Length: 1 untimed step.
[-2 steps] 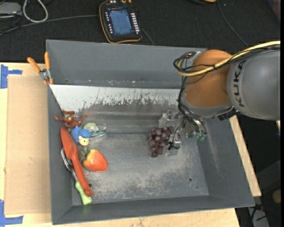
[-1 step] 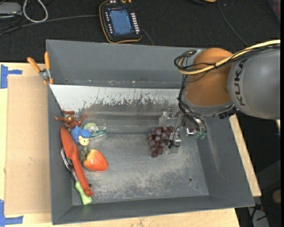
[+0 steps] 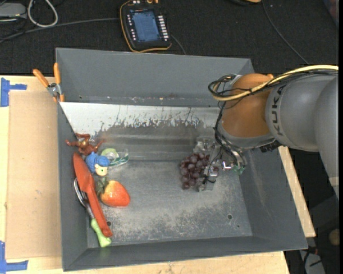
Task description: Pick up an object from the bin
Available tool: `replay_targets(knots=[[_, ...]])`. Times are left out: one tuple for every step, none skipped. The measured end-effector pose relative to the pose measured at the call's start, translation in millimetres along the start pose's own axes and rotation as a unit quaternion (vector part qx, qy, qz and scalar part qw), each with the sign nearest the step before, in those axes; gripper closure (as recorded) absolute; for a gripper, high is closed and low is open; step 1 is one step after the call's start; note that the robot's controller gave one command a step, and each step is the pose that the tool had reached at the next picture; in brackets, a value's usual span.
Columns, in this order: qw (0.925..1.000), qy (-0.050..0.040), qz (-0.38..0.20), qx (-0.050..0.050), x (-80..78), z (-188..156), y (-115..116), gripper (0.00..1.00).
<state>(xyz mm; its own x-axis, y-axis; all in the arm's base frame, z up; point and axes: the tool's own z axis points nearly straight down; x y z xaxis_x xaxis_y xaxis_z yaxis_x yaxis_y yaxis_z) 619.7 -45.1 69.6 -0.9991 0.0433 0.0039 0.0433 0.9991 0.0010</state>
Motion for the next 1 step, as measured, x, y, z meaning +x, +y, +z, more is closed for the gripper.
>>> replay_targets(knots=[[1.0, -0.0057, 0.0, -0.001, 1.5, -0.2, 1.8, 0.0]])
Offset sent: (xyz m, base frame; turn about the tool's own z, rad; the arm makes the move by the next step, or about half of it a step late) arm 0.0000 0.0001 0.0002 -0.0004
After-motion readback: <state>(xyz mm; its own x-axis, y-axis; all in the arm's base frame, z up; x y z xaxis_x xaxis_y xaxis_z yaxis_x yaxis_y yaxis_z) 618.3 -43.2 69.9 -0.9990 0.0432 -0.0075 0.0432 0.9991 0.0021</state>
